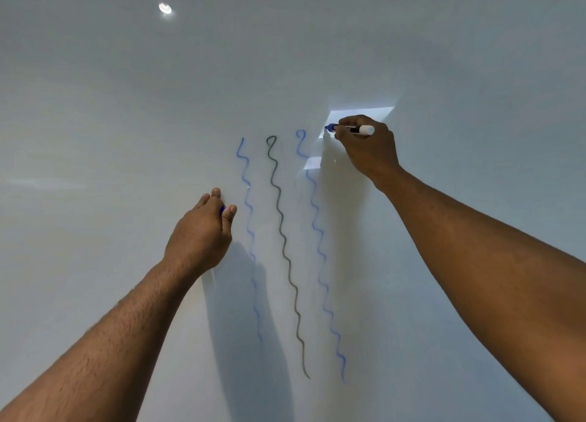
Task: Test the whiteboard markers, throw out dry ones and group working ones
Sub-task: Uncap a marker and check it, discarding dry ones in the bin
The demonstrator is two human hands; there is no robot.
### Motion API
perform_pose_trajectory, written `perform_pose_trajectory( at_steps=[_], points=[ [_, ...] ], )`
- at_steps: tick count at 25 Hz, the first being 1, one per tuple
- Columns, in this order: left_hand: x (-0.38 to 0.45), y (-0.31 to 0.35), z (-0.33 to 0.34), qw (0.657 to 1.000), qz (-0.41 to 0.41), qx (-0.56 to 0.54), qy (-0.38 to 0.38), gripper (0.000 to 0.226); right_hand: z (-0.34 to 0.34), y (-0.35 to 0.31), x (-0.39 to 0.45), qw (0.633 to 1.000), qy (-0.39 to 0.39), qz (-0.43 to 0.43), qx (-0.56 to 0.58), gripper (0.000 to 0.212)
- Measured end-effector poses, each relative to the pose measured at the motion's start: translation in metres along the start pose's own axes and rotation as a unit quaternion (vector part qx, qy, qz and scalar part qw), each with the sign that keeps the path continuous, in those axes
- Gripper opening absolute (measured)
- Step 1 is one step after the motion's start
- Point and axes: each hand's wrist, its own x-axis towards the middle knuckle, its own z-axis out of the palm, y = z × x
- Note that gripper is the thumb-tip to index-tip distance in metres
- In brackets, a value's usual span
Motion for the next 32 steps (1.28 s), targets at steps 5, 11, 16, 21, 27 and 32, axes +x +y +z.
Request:
perform_pose_trajectory(
  at_steps=[5, 11, 16, 21, 27, 32],
  points=[
    [0.0, 0.001, 0.001, 1.0, -0.001, 0.011, 0.011, 0.053, -0.004, 0.011, -0.001, 0.998, 0.036, -0.032, -0.035, 0.017],
    [-0.006, 0.002, 0.009, 0.999, 0.001, 0.014, 0.032, 0.053, -0.02, 0.041, -0.045, 0.993, 0.0, -0.074, -0.097, 0.018],
    [-0.016, 0.002, 0.019, 0.999, 0.007, 0.008, 0.049, 0.052, -0.03, 0.064, -0.082, 0.989, -0.033, -0.079, -0.12, 0.018],
    [-0.032, -0.004, 0.036, 0.998, 0.022, 0.009, 0.054, 0.051, -0.036, 0.085, -0.127, 0.987, -0.042, -0.079, -0.136, 0.024],
    [-0.051, -0.012, 0.051, 0.998, 0.025, 0.015, 0.051, 0.058, -0.05, 0.112, -0.191, 0.982, -0.066, -0.098, -0.148, 0.018],
    [-0.071, -0.015, 0.058, 0.999, 0.022, 0.009, 0.045, 0.055, -0.068, 0.137, -0.238, 0.98, -0.089, -0.078, -0.162, 0.015]
  ],
)
